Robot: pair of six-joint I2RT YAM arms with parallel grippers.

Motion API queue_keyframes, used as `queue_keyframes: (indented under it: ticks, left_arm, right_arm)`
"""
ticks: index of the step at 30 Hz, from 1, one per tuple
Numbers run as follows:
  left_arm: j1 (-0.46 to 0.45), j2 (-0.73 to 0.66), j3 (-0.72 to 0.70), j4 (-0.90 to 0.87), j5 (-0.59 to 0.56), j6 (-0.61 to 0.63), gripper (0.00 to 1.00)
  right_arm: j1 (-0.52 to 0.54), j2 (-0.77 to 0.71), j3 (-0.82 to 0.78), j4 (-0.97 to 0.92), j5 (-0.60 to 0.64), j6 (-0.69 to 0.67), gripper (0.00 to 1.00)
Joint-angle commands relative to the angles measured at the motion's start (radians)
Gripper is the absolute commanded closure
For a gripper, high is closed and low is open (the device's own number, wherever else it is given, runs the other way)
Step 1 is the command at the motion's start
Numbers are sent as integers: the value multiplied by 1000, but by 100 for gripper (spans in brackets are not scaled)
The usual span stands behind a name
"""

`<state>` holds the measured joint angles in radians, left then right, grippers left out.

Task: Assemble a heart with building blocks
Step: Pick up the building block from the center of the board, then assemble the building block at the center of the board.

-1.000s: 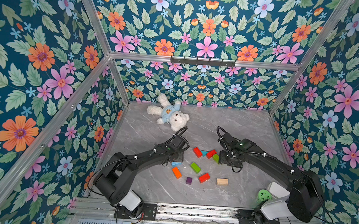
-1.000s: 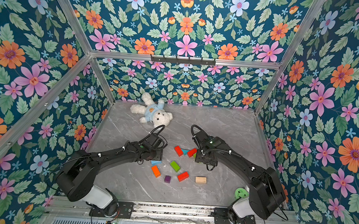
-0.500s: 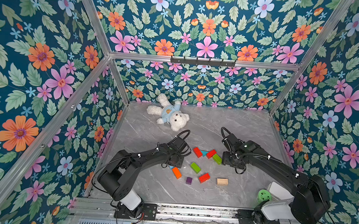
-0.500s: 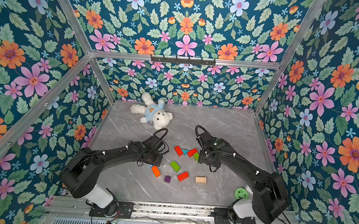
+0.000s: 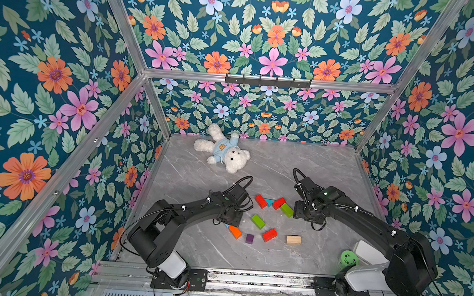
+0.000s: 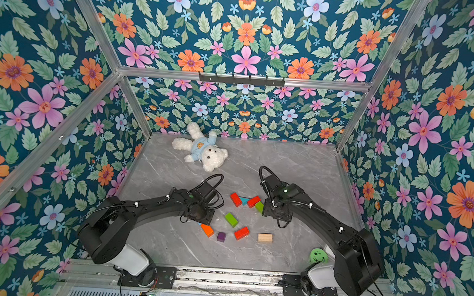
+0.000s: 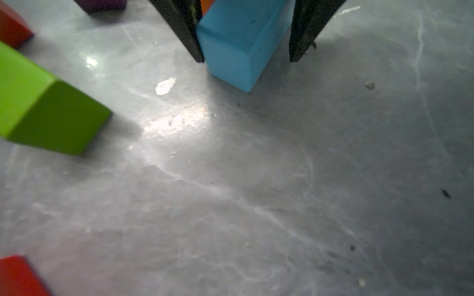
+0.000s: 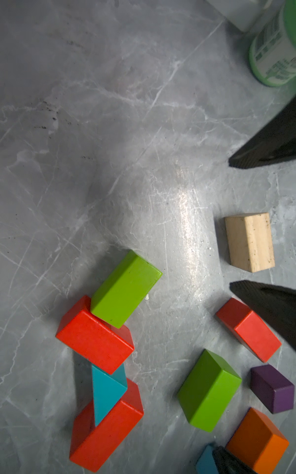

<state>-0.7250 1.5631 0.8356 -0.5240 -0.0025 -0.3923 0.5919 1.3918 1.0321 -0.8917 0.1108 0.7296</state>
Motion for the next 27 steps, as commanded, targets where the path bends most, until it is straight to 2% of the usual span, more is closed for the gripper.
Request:
queue_keyframes:
  ticks: [1,4,7,9,13,15,16,18,21,24,27]
  left_arm:
    - [1,0,4,-44,-46,-12,51]
    - [1,-19,27,-46,-89,-16,61]
    - [1,-23,62,-9,-77,8,74]
    - [1,11,102,7,-65,34,81]
    - [1,137,195,27,-55,84,88]
    - [-1,191,234,31,-34,100,85]
    - [-3,212,252,32,-21,108,81]
    - [-11,234,276,29,-8,118,64]
    - [-29,230,287,23,3,129,54]
    - [-40,218,287,-7,0,149,54]
    - [-47,213,279,-41,-38,174,64]
  right_arm:
    - [0,-7,-1,-9,6,6,31]
    - [0,-12,-1,-10,7,4,35]
    - [-1,-12,-1,-5,9,5,37]
    - [-7,-11,-1,-1,7,4,38]
    - [-14,-15,-6,7,4,8,39]
    - [-17,-16,-10,7,4,9,39]
    - [-17,-19,-13,7,4,9,39]
    - [-19,-25,-17,7,5,10,39]
    - [-23,-29,-24,8,4,8,39]
    - [-25,-31,-26,9,4,6,40]
    - [-25,-36,-31,13,3,8,40]
